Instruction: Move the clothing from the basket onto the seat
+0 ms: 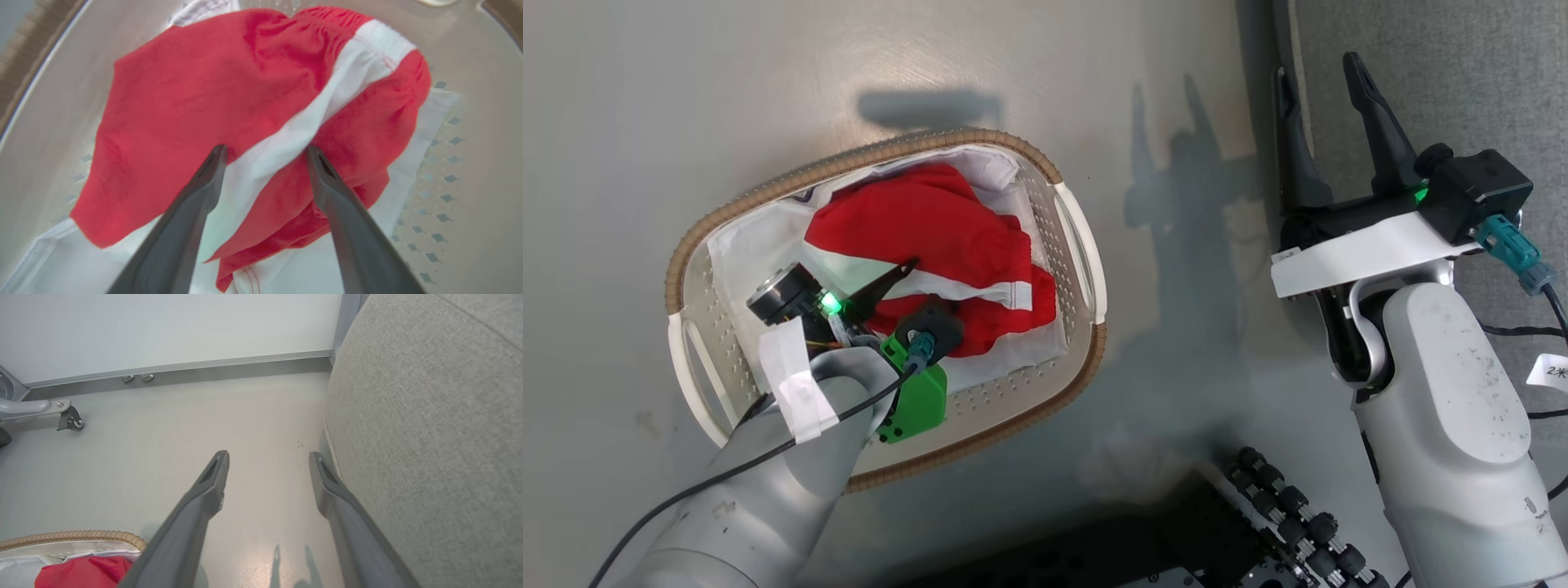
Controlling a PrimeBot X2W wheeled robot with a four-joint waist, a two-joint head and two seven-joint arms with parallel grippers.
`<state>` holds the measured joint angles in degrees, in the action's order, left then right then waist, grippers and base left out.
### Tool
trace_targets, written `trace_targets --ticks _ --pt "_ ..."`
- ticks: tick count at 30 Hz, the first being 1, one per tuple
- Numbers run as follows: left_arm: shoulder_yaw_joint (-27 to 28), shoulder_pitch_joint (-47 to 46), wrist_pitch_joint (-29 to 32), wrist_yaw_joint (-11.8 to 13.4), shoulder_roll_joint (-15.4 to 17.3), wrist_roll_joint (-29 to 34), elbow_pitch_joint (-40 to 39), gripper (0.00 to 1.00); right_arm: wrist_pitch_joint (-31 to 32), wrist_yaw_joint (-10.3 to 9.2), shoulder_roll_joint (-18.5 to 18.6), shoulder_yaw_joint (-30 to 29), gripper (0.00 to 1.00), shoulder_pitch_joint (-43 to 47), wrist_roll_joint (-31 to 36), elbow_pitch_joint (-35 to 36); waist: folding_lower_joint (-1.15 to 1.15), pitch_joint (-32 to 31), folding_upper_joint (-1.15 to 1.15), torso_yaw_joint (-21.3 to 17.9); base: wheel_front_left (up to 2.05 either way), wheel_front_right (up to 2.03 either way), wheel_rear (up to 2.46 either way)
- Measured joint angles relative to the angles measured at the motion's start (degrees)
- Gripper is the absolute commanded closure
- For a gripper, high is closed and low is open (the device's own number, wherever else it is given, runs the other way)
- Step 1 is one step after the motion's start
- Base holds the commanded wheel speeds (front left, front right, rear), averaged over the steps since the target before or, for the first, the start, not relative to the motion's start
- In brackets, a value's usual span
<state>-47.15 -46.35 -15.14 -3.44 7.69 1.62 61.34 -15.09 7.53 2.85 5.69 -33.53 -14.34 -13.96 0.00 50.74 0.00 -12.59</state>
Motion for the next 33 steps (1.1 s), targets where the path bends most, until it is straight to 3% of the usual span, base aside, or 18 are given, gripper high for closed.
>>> trace_targets --ticks 10,20,33 --pt "-3.0 -4.4 0.0 1.3 0.6 2.3 2.8 0.00 0.0 0.00 0.0 0.6 0.00 -0.9 -1.4 0.6 0.00 3.4 0.00 -0.5 0.00 0.00 0.00" --pt "-4.7 -9.0 0.0 -0.6 -0.6 2.1 9.9 0.00 0.0 0.00 0.0 1.7 0.00 -1.2 -2.4 0.3 0.00 6.0 0.00 -1.3 0.00 0.00 0.00" --pt "-6.0 -12.0 2.1 -2.1 -1.6 1.2 12.1 0.00 0.0 0.00 0.0 1.8 0.00 -1.6 -2.7 0.1 0.00 8.0 0.00 -1.3 0.00 0.00 0.00"
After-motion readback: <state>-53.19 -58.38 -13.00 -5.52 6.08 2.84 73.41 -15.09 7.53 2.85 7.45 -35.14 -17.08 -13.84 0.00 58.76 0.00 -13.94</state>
